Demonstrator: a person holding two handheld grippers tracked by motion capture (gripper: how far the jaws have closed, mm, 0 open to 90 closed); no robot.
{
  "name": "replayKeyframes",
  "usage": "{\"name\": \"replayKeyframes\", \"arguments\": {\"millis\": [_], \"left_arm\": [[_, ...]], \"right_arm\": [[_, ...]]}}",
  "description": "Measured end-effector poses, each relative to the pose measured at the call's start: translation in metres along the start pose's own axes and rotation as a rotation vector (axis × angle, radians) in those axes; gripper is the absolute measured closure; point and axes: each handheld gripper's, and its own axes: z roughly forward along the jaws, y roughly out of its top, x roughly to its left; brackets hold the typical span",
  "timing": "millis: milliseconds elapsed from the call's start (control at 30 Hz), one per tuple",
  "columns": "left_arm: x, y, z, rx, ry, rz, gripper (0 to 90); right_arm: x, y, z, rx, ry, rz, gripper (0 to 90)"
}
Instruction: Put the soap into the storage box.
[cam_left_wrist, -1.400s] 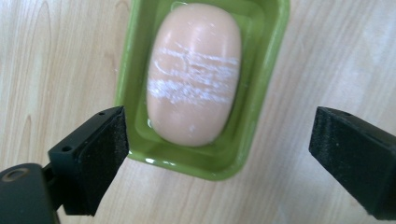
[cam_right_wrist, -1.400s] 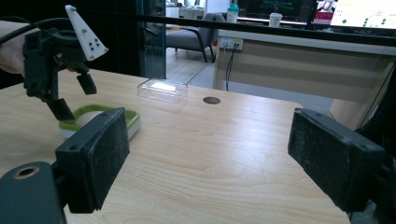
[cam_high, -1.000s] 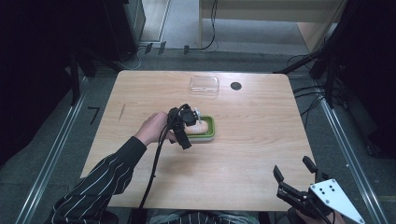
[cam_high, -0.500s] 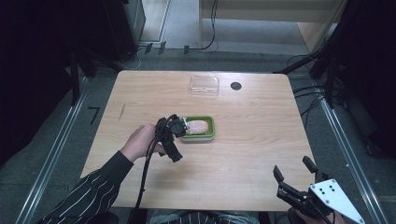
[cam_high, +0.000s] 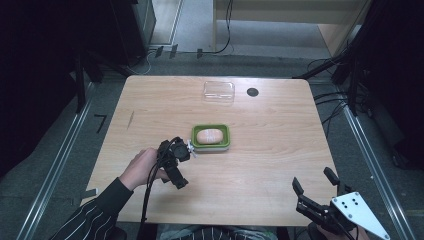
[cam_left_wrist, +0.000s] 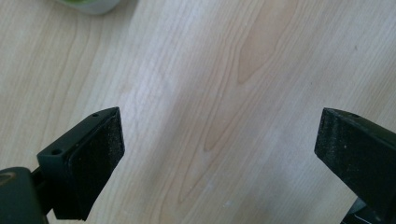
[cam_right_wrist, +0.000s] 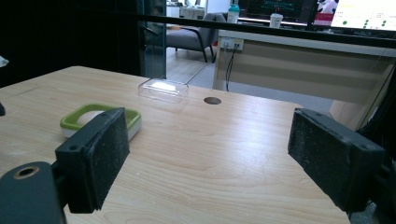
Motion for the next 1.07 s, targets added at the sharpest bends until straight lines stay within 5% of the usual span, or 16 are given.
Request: {"name": "replayKeyframes", "arguments": {"millis": [433, 667, 1067], "left_arm": [[-0.011, -0.025, 0.017, 0.030, -0.022, -0.046, 2.1], [-0.015, -0.036, 0.023, 0.024, 0.005, -0.069, 2.1], [-0.011, -0.035, 0.024, -0.018, 0.022, -0.088, 1.3]], "right_arm": [[0.000, 0.000, 0.000, -0.001, 0.001, -0.001, 13.2], [0.000, 0.000, 0.000, 0.000, 0.001, -0.002, 13.2], [-0.004, -0.002, 0.001, -0.004, -0.003, 0.002, 13.2]]}}
